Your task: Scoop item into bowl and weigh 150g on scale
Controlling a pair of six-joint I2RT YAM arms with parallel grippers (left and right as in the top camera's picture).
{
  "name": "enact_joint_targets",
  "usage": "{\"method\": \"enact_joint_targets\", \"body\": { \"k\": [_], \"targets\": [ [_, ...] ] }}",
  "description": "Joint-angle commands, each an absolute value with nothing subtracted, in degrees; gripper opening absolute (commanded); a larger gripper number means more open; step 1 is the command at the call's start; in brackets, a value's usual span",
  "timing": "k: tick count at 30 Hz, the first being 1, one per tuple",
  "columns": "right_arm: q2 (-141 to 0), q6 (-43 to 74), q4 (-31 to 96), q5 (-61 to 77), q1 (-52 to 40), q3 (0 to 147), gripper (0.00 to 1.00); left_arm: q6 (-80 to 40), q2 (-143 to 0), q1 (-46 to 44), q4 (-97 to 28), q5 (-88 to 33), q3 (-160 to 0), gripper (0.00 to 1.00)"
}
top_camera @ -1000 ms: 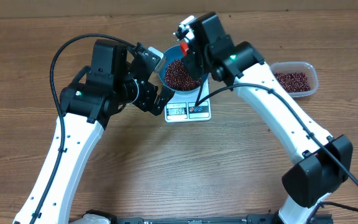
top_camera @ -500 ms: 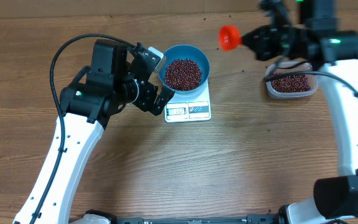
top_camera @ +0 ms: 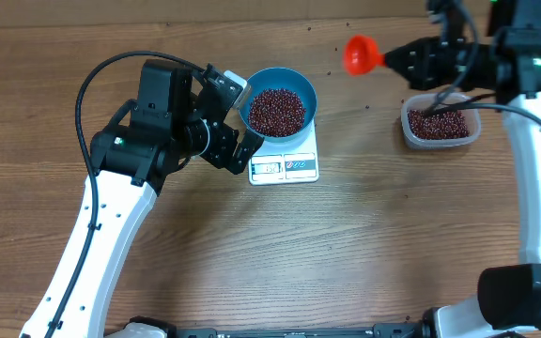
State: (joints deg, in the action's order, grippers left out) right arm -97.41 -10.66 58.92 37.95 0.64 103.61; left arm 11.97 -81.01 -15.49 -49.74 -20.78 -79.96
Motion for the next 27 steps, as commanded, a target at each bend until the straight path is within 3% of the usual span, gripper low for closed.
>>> {"method": "enact_joint_targets", "body": {
  "k": [1, 11, 27],
  "targets": [
    [-100.2, -10.5, 57.4, 32.3, -5.4, 105.1, 0.04, 11.1, -80.6, -15.4, -49.5, -20.4, -81.3, 1.00],
    [-108.1, -5.7, 49.5, 8.8, -19.2, 105.1, 0.04, 11.1, -80.6, -15.4, -49.5, -20.4, -81.3, 1.00],
    [-116.5, -5.8, 45.6, -0.4, -24.2, 105.0, 0.04, 11.1, -80.6, -15.4, -49.5, -20.4, -81.3, 0.99]
  ]
}}
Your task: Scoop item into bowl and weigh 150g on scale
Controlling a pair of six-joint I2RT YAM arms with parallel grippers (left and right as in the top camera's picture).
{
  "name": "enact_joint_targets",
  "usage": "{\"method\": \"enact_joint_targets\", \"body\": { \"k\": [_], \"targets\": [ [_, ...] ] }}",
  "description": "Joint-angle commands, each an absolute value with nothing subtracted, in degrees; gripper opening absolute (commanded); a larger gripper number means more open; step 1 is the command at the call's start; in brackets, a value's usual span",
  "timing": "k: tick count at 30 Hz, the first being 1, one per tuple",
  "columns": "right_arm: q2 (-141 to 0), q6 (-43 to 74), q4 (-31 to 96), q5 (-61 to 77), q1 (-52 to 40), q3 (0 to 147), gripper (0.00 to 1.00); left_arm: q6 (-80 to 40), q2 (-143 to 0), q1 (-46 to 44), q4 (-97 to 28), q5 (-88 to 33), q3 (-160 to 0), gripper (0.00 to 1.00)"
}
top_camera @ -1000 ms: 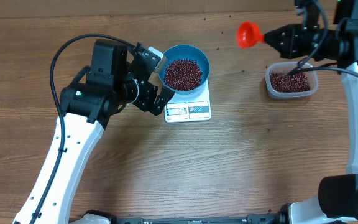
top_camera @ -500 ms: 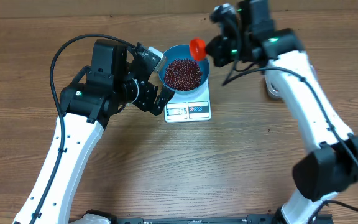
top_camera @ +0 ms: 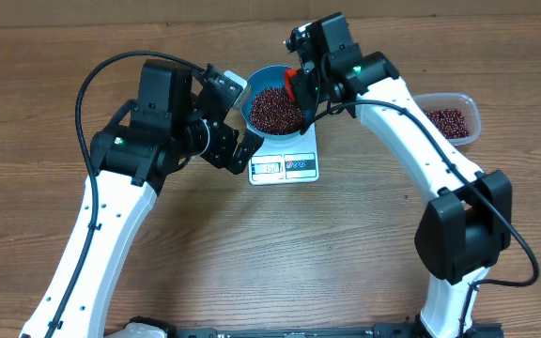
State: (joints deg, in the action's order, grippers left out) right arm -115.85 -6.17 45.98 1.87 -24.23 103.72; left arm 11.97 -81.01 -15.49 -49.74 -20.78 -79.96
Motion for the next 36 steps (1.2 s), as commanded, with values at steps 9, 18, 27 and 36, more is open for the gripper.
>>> {"method": "enact_joint_targets", "body": {
  "k": [9, 18, 27, 36],
  "targets": [
    [-117.2, -5.8, 46.6, 2.3, -24.2, 105.0, 0.04, 11.1, -80.6, -15.4, -49.5, -20.4, -81.3, 1.00],
    [-119.2, -5.8, 48.8, 4.6, -24.6, 104.9, 0.04, 11.1, -80.6, -15.4, -49.5, -20.4, -81.3, 1.00],
    [-118.9, -5.8, 48.9, 10.6, -24.8, 105.3, 0.04, 11.1, -80.6, -15.4, -49.5, -20.4, -81.3, 1.00],
    [-117.3, -5.3, 50.8, 15.2, -22.9, 109.6, 0.04, 11.1, -80.6, -15.4, -49.5, -20.4, -81.3, 1.00]
  ]
}}
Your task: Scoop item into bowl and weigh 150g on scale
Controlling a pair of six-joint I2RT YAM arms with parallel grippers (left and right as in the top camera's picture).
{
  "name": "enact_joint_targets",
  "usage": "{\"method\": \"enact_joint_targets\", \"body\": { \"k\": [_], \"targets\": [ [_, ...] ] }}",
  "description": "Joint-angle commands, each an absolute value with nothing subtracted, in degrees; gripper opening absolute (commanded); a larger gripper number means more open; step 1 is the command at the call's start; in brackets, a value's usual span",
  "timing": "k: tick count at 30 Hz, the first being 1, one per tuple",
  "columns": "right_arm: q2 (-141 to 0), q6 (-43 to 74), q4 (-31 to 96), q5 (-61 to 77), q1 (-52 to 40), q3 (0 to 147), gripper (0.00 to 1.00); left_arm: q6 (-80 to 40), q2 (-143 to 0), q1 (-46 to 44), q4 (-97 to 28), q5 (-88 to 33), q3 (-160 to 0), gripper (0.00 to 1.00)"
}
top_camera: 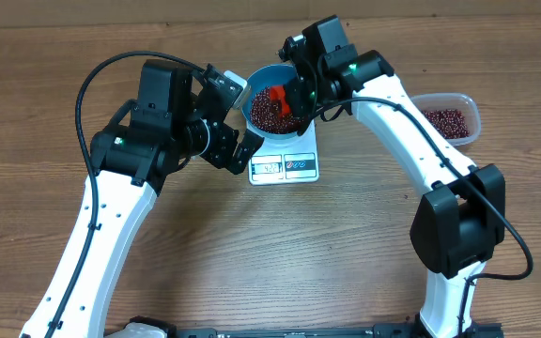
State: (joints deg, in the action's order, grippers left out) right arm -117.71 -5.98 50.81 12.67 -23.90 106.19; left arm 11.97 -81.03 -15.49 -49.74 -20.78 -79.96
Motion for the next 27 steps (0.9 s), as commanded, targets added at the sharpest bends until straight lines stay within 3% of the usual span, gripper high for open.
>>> {"method": "enact_joint_targets", "body": {
  "k": [1, 18, 27],
  "targets": [
    [-117.1, -5.3, 51.2, 15.2, -22.6, 110.3, 0.04, 11.1, -80.6, -15.4, -49.5, -20.4, -81.3, 1.00],
    [-110.6, -5.8, 56.3, 35.0, -14.0, 111.9, 0.04, 11.1, -80.6, -15.4, -49.5, -20.4, -81.3, 0.99],
    [-108.2, -6.1, 58.7, 37.6, -10.5, 111.9, 0.04, 11.1, -80.6, -15.4, -49.5, -20.4, -81.3, 0.99]
  ]
}}
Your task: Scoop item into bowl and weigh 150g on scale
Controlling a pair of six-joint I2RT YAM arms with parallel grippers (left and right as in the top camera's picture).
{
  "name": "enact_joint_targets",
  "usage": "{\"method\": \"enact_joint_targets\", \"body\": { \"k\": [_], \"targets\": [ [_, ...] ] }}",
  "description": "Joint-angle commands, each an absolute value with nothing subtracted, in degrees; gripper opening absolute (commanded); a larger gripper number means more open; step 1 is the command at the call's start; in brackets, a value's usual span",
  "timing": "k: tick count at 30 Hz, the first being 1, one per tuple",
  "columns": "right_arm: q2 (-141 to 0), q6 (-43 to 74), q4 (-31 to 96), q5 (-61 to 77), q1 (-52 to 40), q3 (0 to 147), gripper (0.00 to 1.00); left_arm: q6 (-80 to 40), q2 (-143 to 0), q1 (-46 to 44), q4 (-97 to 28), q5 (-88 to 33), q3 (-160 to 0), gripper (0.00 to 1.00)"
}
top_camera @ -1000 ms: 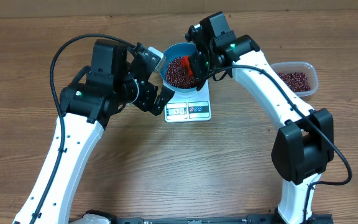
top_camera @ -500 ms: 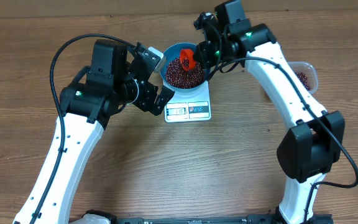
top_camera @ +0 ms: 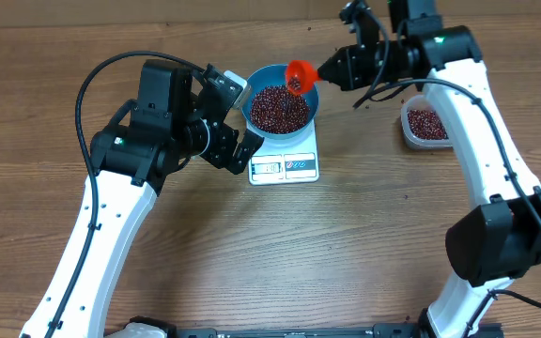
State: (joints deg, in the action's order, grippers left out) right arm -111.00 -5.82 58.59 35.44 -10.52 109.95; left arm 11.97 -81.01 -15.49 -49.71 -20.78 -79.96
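A blue bowl (top_camera: 255, 86) heaped with dark red beans (top_camera: 275, 108) stands on a small white scale (top_camera: 286, 165); its display is too small to read. My right gripper (top_camera: 329, 69) is shut on the handle of an orange-red scoop (top_camera: 299, 75). The scoop hangs over the bowl's far right rim with a few beans in its cup. My left gripper (top_camera: 242, 117) sits against the bowl's left side, its fingers (top_camera: 230, 87) spread wide apart and nothing held between them.
A clear plastic tub (top_camera: 427, 125) with more red beans stands at the right, partly under my right arm. My left arm fills the table's left part. The table's far edge runs just behind the bowl.
The scoop was down among the beans in the bowl; now it is raised over the bowl's right rim with beans in it, and my right arm has drawn back to the right. My left arm has not moved.
My right gripper held the scoop between the bowl and the tub. Then the scoop stood at the bowl's right rim, then dipped into the beans. Now it is above the rim, holding some beans. My left gripper stayed by the bowl throughout.
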Motion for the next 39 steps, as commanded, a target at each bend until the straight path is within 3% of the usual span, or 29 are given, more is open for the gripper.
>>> {"method": "enact_joint_targets", "body": {
  "k": [1, 10, 22, 32, 39],
  "targets": [
    [-108.0, -6.1, 58.8, 37.6, -10.5, 111.9, 0.04, 11.1, -80.6, -15.4, -49.5, -20.4, -81.3, 0.99],
    [-108.0, -6.0, 59.2, 34.0, -11.7, 111.9, 0.04, 11.1, -80.6, -15.4, -49.5, -20.4, -81.3, 1.00],
    [-108.0, -6.0, 59.7, 5.0, -22.6, 111.9, 0.04, 11.1, -80.6, -15.4, -49.5, -20.4, -81.3, 1.00],
    [-108.0, -6.1, 58.9, 4.4, -23.9, 111.9, 0.04, 11.1, -80.6, -15.4, -49.5, -20.4, -81.3, 1.00],
    [-108.0, -9.0, 59.0, -3.4, -26.9, 111.9, 0.04, 11.1, -80.6, -15.4, -49.5, -20.4, -81.3, 1.00]
  ]
}}
